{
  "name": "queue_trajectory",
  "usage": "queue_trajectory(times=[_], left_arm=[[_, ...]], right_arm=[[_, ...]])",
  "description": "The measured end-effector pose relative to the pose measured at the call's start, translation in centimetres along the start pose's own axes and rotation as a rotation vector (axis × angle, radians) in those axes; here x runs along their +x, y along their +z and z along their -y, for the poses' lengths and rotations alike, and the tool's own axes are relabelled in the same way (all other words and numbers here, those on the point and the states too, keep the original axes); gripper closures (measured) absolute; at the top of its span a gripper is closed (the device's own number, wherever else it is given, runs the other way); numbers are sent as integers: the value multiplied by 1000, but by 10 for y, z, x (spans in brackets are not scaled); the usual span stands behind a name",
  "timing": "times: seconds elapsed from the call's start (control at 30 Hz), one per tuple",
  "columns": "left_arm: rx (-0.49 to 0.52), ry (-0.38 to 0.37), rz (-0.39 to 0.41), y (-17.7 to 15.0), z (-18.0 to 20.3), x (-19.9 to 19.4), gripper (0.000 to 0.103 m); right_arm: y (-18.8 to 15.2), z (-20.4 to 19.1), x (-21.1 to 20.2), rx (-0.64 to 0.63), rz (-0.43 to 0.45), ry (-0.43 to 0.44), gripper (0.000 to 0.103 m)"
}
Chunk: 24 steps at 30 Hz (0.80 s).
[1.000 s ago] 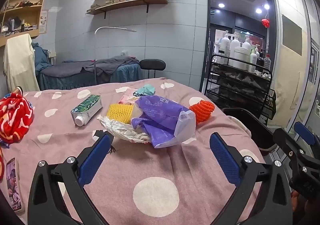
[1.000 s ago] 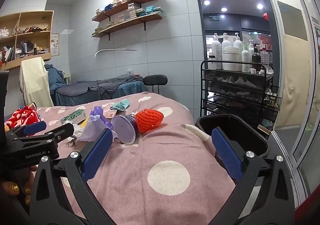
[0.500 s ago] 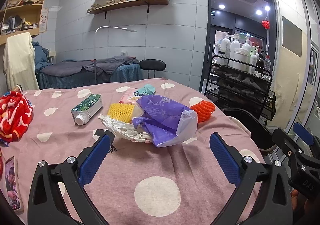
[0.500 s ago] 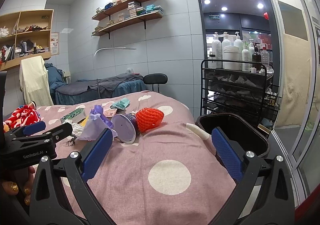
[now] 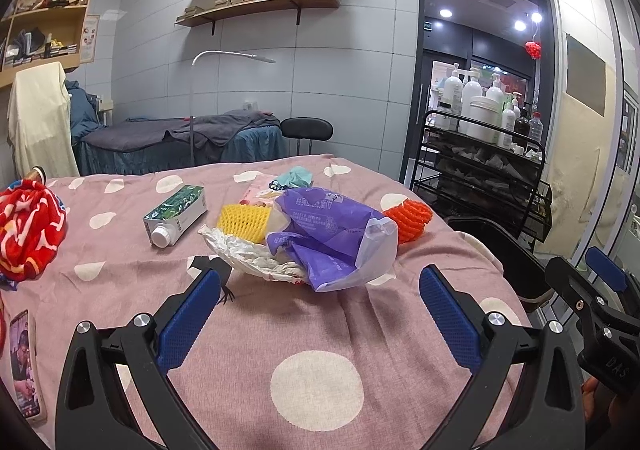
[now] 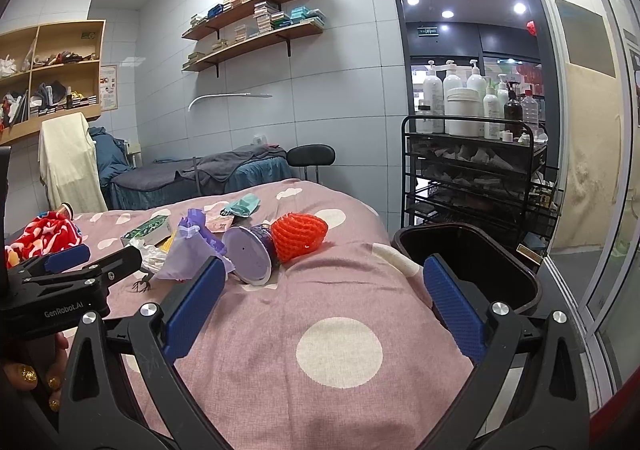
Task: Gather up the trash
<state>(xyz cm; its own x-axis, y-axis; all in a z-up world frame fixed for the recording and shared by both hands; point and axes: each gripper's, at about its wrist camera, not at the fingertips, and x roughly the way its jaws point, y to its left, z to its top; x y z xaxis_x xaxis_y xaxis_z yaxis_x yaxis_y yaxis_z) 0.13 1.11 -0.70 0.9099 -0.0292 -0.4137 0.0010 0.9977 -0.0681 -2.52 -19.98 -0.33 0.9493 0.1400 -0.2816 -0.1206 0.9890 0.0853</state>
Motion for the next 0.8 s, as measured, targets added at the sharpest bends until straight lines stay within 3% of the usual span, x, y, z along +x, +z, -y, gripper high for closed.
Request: queue_trajectory(times=[0.8], left_arm=[[-1, 3, -2, -4, 0, -1, 5]], right_arm=[[-2, -4, 2, 1, -4, 9, 5]])
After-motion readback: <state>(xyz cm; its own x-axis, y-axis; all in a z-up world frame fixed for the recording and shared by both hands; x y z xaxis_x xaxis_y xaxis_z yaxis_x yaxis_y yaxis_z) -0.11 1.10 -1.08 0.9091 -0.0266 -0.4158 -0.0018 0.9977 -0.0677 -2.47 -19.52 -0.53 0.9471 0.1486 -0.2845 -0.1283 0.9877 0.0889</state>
